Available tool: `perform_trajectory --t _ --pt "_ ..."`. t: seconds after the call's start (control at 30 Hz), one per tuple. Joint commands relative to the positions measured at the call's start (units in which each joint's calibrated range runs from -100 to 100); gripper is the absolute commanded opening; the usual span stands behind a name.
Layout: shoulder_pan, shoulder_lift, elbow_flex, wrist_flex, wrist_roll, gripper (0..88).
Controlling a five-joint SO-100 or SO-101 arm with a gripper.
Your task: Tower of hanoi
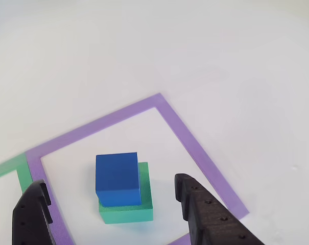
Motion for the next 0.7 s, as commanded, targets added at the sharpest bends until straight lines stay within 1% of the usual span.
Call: perform_trajectory --t 0.0,0.27,0.67 --pt "-0.41 2.3 -1.14 -4.73 0.78 28.4" --pt "-1.09 10.79 -4.87 -10.56 0.78 27.6" --pt "-2.31 16.24 -8.23 -12.99 0.78 25.3"
